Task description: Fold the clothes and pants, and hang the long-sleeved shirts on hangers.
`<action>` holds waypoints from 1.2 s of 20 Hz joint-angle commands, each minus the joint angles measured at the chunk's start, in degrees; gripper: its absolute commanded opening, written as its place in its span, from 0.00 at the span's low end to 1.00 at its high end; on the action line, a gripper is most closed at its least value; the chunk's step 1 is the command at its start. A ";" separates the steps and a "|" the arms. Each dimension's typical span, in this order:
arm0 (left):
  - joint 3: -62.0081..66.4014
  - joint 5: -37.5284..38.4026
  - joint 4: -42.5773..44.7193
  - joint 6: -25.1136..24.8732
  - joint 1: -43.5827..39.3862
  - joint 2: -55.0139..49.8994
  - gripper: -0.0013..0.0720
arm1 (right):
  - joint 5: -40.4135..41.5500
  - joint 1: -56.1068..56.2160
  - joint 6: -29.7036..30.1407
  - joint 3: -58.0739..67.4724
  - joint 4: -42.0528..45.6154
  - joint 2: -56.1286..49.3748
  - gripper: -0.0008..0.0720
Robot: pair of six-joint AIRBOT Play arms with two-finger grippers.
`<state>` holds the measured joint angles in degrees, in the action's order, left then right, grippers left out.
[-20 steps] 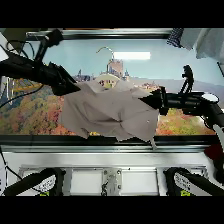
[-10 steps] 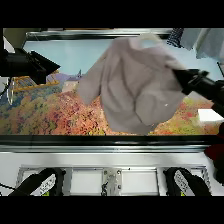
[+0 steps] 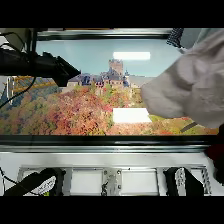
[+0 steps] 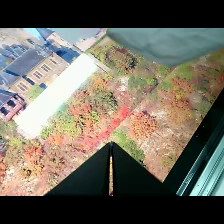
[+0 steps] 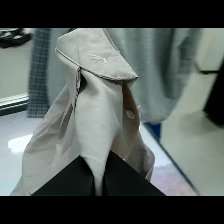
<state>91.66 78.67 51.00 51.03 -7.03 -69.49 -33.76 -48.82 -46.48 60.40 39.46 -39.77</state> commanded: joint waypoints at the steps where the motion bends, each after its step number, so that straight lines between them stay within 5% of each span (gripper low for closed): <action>1: 0.04 -1.14 0.00 0.04 -3.28 -2.75 0.04 | 2.49 -7.32 -13.51 7.74 14.78 -1.55 0.02; 7: 0.04 -1.51 -0.02 0.04 -3.69 -3.56 0.04 | 2.49 -11.89 -22.16 22.10 24.90 -6.08 0.02; 24: 0.04 -0.63 0.02 0.04 -3.34 -3.58 0.04 | 5.03 -11.89 -22.14 28.83 26.99 -4.57 0.02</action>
<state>91.66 78.00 51.00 51.03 -10.44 -73.03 -28.73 -60.66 -68.62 88.90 66.35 -45.54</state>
